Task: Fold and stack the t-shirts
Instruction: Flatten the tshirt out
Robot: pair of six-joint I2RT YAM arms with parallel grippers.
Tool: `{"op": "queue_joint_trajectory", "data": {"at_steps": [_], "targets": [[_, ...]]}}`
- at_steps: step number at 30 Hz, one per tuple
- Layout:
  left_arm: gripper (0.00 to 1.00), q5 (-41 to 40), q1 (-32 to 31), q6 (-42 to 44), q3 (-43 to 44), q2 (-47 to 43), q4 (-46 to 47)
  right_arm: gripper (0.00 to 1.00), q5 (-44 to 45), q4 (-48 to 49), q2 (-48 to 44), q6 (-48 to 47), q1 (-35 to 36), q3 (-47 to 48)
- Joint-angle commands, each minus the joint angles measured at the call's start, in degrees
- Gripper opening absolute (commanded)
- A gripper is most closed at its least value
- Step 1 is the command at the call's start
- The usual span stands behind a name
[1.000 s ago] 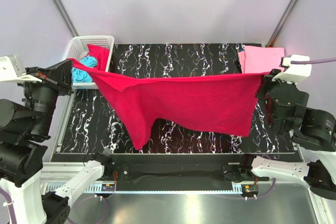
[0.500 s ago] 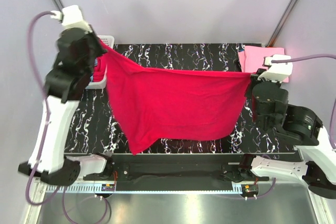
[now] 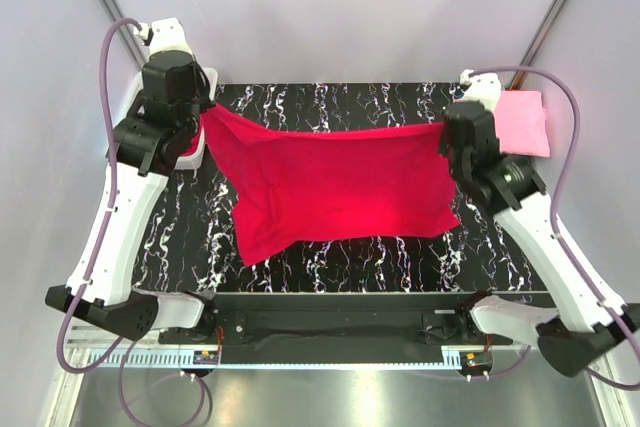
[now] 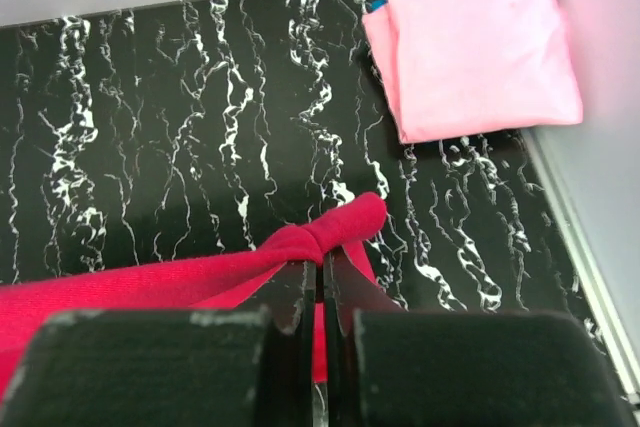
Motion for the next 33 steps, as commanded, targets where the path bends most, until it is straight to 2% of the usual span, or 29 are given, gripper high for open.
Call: {"op": "queue_joint_trajectory", "data": {"at_steps": [1,2,5,7,10,15,20,24,28,33], "targets": [[0.0,-2.26,0.08,2.04,3.25,-0.06,3.02,0.0,-16.2,6.91,3.02,-1.52,-8.62,3.77],[0.0,-2.52,0.08,2.31,3.86,1.25,3.11,0.0,-20.65,7.26,5.03,-1.61,-10.99,4.9],[0.0,-3.92,0.35,3.54,7.2,4.25,3.02,0.0,-26.92,8.4,9.17,-1.87,-18.91,6.76],[0.0,-5.07,0.43,4.41,9.75,6.97,3.11,0.0,-27.03,8.76,10.5,-3.01,-20.93,8.43],[0.0,-6.48,0.79,5.47,12.91,8.74,3.2,0.0,-26.15,9.29,9.98,-4.16,-21.12,9.31],[0.0,-5.52,0.79,6.18,16.78,6.2,1.71,0.0,-26.67,7.28,3.13,-3.55,-21.12,9.57],[0.0,-6.39,-0.79,5.39,14.34,-3.27,-1.99,0.0,-29.84,2.88,-3.1,-3.02,-21.12,8.97],[0.0,-6.39,-2.81,3.81,3.99,-13.74,-2.51,0.0,-30.28,-0.81,-9.26,-3.19,-21.21,7.9],[0.0,-6.22,-3.34,3.01,-1.75,-22.1,-4.09,0.0,-29.75,-5.2,-13.39,-4.16,-21.12,11.32],[0.0,-6.22,-3.34,3.98,0.08,-26.77,-4.27,0.0,-29.93,-6.97,-14.37,-5.22,-21.12,14.93]]}}
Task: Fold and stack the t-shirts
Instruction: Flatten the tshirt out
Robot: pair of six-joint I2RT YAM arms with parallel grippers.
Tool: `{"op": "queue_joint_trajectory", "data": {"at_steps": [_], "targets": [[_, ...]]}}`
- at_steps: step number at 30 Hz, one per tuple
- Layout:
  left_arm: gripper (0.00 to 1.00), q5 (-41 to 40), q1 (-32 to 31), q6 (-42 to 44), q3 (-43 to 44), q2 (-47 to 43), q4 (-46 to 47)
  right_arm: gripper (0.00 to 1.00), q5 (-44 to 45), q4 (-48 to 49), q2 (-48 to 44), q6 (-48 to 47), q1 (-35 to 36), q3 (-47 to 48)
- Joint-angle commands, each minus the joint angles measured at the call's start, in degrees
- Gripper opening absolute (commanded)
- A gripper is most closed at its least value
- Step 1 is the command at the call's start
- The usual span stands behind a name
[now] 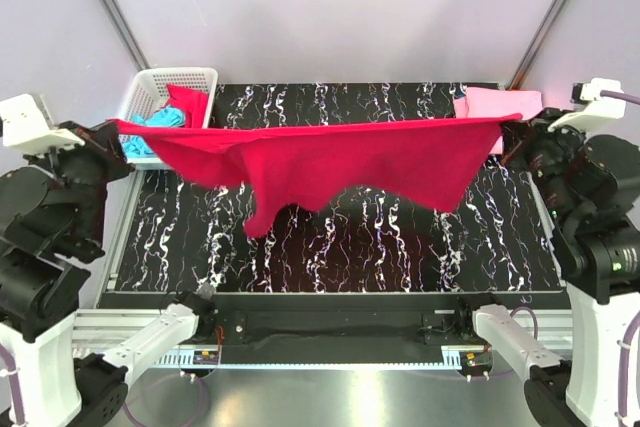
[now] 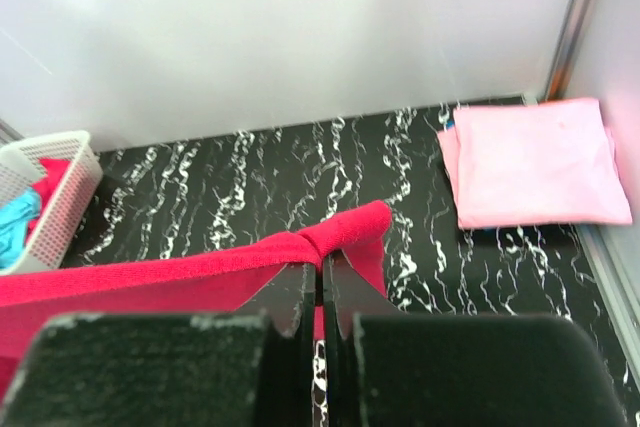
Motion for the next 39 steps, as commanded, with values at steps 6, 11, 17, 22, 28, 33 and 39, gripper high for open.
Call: {"op": "queue_joint_trajectory", "data": {"at_steps": [6,11,17,22,28,33,39], "targets": [[0.0,-6.99,0.31,4.47,8.46,8.86,1.39,0.0,2.11,1.18,2.88,-1.74,-0.27,2.15],[0.0,-9.9,0.3,7.11,17.43,22.39,3.41,0.0,3.17,5.06,10.34,-1.91,-0.27,3.89],[0.0,-11.39,0.31,11.07,27.9,31.38,7.1,0.0,4.49,6.38,17.82,-4.11,-0.27,12.23],[0.0,-13.32,0.31,12.55,24.13,26.56,10.0,0.0,2.91,6.55,17.13,-4.29,-0.27,14.27],[0.0,-15.18,0.31,13.36,24.48,21.2,9.92,0.0,0.97,4.63,13.09,-4.55,-0.36,14.97],[0.0,-14.3,0.22,11.6,19.3,11.62,9.48,0.0,-0.61,3.3,7.91,-4.81,-0.27,12.7],[0.0,-13.42,0.31,11.68,13.32,1.87,9.65,0.0,-2.02,1.72,1.23,-5.6,-0.27,10.14]]}}
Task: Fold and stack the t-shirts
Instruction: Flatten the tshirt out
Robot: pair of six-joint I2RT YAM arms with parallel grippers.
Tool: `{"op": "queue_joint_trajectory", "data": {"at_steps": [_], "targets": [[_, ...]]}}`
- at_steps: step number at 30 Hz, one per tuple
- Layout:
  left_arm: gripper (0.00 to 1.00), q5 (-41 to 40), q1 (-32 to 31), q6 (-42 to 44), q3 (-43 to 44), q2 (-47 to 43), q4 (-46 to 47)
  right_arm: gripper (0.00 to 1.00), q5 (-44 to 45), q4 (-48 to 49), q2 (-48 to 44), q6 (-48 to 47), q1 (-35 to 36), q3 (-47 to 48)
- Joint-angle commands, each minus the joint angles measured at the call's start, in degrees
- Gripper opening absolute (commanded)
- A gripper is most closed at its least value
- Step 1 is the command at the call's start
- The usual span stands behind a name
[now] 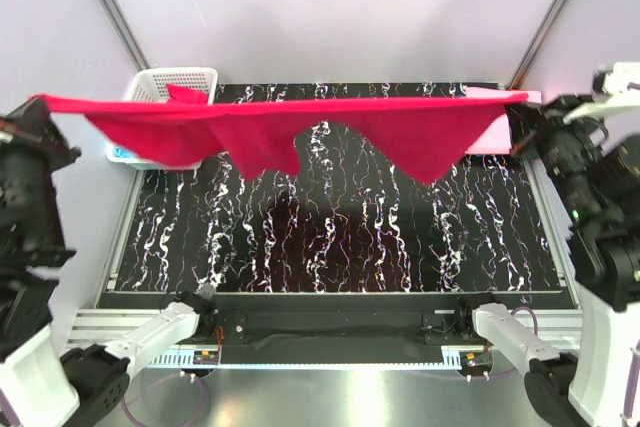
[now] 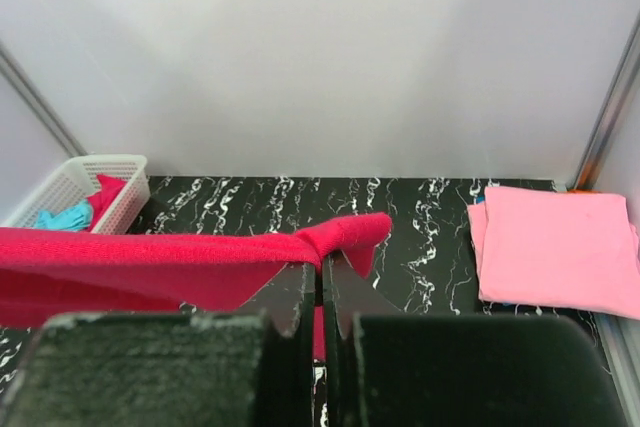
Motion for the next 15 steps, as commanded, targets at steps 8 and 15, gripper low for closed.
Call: {"op": "queue_joint_trajectory", "data": {"at_steps": [8,15], "targets": [[0.0,-2.66,0.68,1.74,4.9,4.38,2.62,0.0,4.98,0.55,-1.54,-1.32,-0.68,0.64],[0.0,-1.52,0.68,-11.32,-2.02,28.2,2.88,0.0,12.01,16.46,9.09,6.83,-0.68,-21.15]]}}
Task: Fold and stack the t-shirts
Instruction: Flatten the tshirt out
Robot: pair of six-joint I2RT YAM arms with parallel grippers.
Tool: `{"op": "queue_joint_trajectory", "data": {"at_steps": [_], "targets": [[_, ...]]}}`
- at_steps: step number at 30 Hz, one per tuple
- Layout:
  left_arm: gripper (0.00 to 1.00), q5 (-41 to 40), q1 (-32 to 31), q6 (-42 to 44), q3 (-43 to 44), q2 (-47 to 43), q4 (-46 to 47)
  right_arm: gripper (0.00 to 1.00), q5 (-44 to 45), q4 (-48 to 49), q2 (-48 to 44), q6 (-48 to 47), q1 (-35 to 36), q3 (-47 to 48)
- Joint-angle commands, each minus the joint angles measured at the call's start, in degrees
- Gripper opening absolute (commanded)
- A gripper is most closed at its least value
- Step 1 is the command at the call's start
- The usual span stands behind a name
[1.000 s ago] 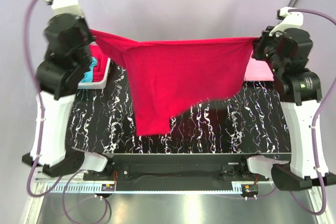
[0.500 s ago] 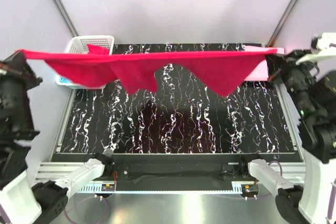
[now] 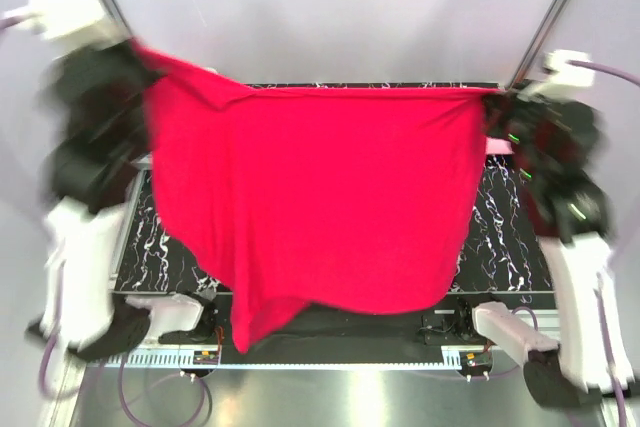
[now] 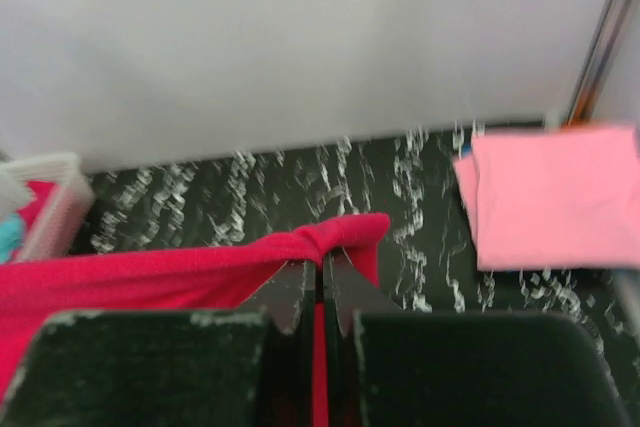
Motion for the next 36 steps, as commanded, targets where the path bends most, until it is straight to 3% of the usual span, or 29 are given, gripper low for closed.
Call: {"op": "queue_joint_trajectory", "data": {"at_steps": [1,5,6,10,16,17,18,19,20,21,23,24,30,36], "targets": [[0.0,-1.54,0.5,-7.74,-6.71,15.61,-0.86,0.0,8.47,8.86,12.08,5.36,-0.71,-13.18],[0.0,0.31,1.03,-15.57,-10.15,29.59,0.64,0.0,6.46,20.19,24.57,10.98,-1.58,-18.76],[0.0,0.66,1.64,-17.41,-9.19,36.67,0.55,0.0,4.98,21.09,27.73,11.52,-2.19,-18.42],[0.0,1.71,3.75,-20.33,2.99,52.7,-1.47,0.0,-1.62,23.12,46.25,12.76,-5.01,-9.31],[0.05,2.42,5.34,-17.78,17.69,68.18,1.95,0.02,-7.15,23.56,61.66,10.56,-5.8,5.11],[0.05,2.08,5.42,-17.43,17.54,68.55,3.35,0.09,-8.21,23.56,62.73,10.12,-5.98,6.53],[0.15,2.42,5.51,-16.91,15.97,68.47,6.67,0.17,-9.61,23.73,64.22,10.12,-6.07,8.46],[0.27,3.56,5.77,-16.55,14.83,67.6,8.44,0.36,-10.67,23.91,64.85,9.68,-6.07,9.44],[0.39,3.48,5.95,-16.29,13.33,66.72,10.2,0.56,-11.47,23.39,65.38,8.81,-6.24,10.58],[0.7,3.22,5.95,-14.63,11.32,65.75,14.83,0.99,-11.65,23.21,65.47,9.06,-6.16,11.2],[0.94,3.57,5.95,-13.39,5.34,62.25,18.9,1.0,-12.27,23.12,64.86,8.36,-6.15,11.65],[0.99,3.83,5.95,-12.34,2.02,61.01,22.4,1.0,-12.7,23.38,63.81,7.93,-6.07,11.21],[0.99,3.74,5.95,-12.5,-4.78,54.51,25.07,1.0,-12.0,22.69,58.88,6.96,-6.07,8.4],[0.99,8.04,3.41,-15.22,-18.39,43.0,22.19,1.0,-8.75,20.14,51.33,9.41,-5.98,-1.43]]}}
